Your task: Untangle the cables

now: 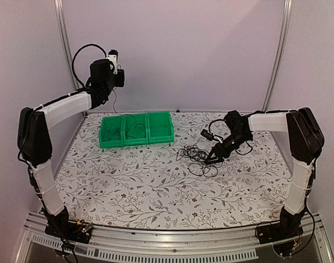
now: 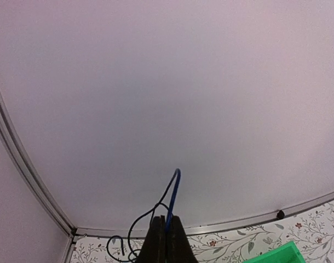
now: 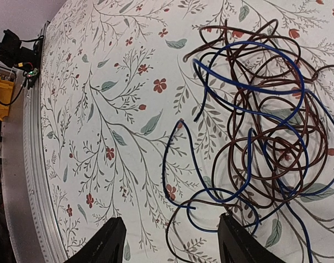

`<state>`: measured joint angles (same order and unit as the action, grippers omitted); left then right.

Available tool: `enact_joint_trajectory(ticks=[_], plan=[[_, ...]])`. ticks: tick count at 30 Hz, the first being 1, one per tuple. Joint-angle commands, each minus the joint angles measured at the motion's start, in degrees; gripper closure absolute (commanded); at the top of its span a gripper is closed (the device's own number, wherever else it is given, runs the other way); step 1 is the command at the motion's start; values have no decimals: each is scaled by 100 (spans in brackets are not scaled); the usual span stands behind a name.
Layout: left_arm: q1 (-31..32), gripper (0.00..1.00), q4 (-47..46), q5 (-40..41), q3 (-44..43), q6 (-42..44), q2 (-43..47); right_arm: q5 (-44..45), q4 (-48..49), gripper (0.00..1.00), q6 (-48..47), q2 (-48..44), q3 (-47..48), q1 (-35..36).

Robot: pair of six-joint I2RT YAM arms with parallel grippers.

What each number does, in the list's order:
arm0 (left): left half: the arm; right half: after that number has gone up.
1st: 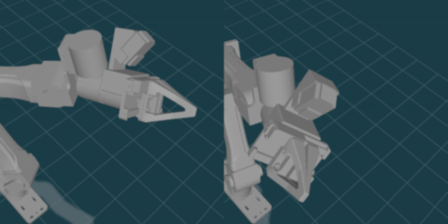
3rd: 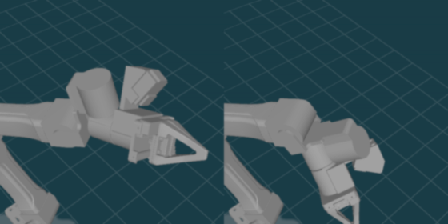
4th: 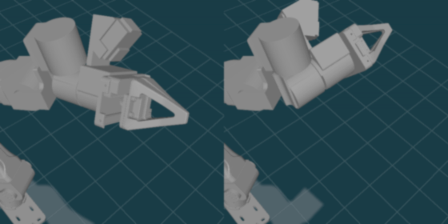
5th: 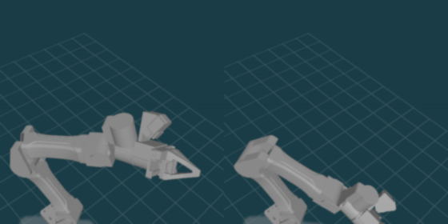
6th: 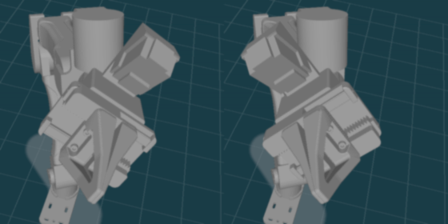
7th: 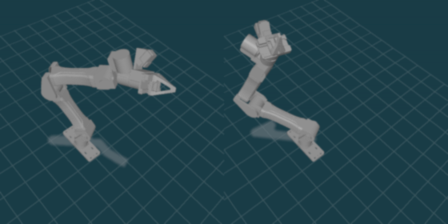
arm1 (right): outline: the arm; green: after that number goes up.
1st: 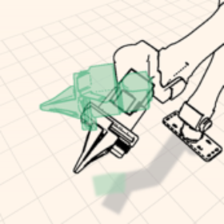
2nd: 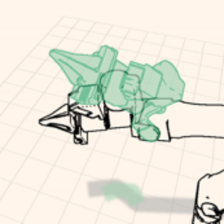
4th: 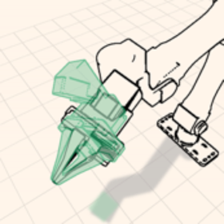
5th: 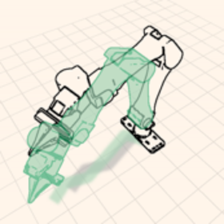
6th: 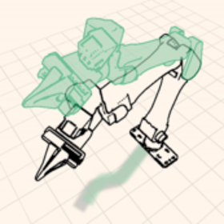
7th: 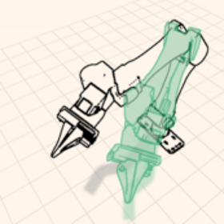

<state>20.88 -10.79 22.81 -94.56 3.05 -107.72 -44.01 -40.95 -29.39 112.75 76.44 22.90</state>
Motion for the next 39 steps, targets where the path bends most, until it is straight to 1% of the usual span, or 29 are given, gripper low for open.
enact_joint_trajectory(ticks=[1,9,13,15,17,19,23,27,33,37,39], plan=[[397,100,-5,-53,173,21,-205,52,64,38,-14,-228,-155,57],[950,100,-133,-5,777,-288,-99,60,135,38,-23,-352,-299,58],[1081,100,-159,20,1124,-614,38,74,216,38,-36,-397,-382,60],[1085,100,-89,-15,1244,-921,96,58,221,38,-41,-399,-377,68],[1097,100,179,-114,1236,-1408,126,79,212,38,-33,-409,-333,76],[1158,100,517,-127,1189,-1720,136,91,174,38,-36,-408,-254,86],[1296,100,1171,213,1268,-2170,164,126,179,38,-53,-386,-208,95],[1296,100,1643,306,1446,-2694,177,147,188,38,-79,-407,-246,100],[1174,100,2188,125,1227,-3149,-222,94,220,38,-77,-417,-257,101],[960,100,2213,-404,934,-3311,-625,40,218,38,-76,-365,-219,104],[902,100,2240,-520,740,-3381,-811,40,219,38,-76,-352,-211,104]])
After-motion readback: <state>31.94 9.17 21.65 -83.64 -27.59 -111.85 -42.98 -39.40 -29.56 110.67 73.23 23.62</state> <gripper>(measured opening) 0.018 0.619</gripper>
